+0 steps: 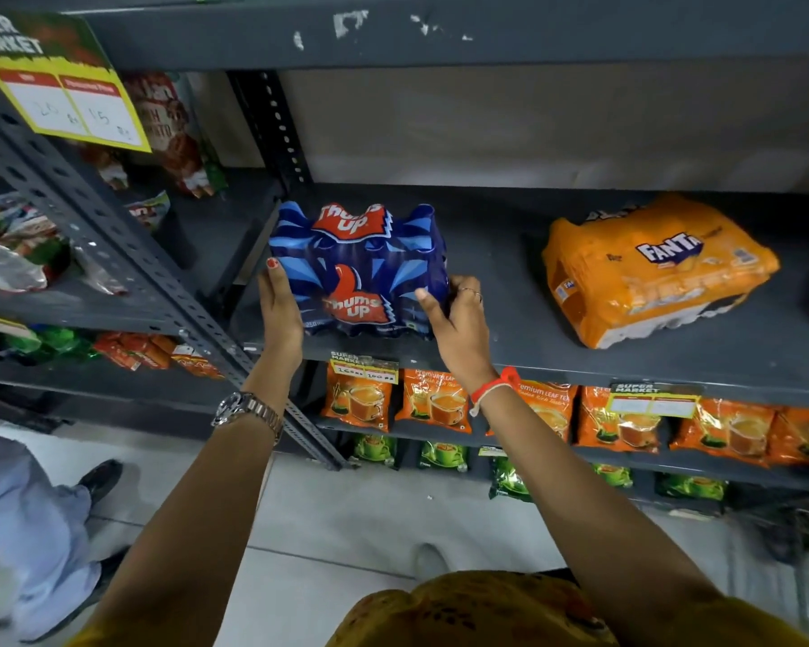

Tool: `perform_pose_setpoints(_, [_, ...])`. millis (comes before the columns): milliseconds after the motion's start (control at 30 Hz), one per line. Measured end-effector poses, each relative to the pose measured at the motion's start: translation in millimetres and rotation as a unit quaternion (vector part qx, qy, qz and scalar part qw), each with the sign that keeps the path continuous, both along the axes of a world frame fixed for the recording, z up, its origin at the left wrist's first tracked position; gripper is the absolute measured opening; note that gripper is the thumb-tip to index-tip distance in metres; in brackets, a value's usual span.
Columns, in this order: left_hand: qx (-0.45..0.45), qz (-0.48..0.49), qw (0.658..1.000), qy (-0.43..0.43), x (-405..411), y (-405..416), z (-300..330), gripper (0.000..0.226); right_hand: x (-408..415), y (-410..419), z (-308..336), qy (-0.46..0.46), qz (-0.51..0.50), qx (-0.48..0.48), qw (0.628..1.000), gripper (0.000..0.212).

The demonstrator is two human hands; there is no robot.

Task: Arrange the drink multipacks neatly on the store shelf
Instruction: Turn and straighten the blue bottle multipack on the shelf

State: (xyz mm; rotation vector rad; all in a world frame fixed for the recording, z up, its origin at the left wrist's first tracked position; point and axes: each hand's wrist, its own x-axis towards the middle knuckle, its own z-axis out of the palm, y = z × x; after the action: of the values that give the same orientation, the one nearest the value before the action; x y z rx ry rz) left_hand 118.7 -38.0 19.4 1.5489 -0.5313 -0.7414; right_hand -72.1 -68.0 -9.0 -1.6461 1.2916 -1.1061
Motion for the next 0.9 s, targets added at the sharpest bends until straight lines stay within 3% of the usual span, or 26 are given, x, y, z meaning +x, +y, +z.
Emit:
perform_pose_setpoints(133, [0.002,0.008,1.000,-0.023,-2.2,0.9,-0.3,0.055,-6.8,-2.9,0.4,0.035,0.014,-0.013,0.999,0.034])
perform_pose_setpoints(300, [0.021,0.027,0.999,-0.035,3.5,2.0,-2.3,0.059,-7.6,5.1,-3.8,0.078,0.009,-0.048,0.996,0.044])
perform_pose_setpoints(533, [0.037,0.032,0.998,-0.036,-0.5,2.3,-1.8,0.064,-7.2,6.8,-3.2,0.074,0.002,-0.055,0.996,0.048])
perform_pose_setpoints(767, [-0.008,0.073,0.997,-0.007,-5.7,-1.6,-2.7,0.057,-33.3,-1.9,2.9,0.023,0.097,-0.019,0.995,0.043])
perform_pose_setpoints(900, [-0.059,0.158,0.985,0.019,-22.8,2.8,-4.8,0.041,-82.1,-21.9,27.3,-0.036,0.047,-0.026,0.998,0.042])
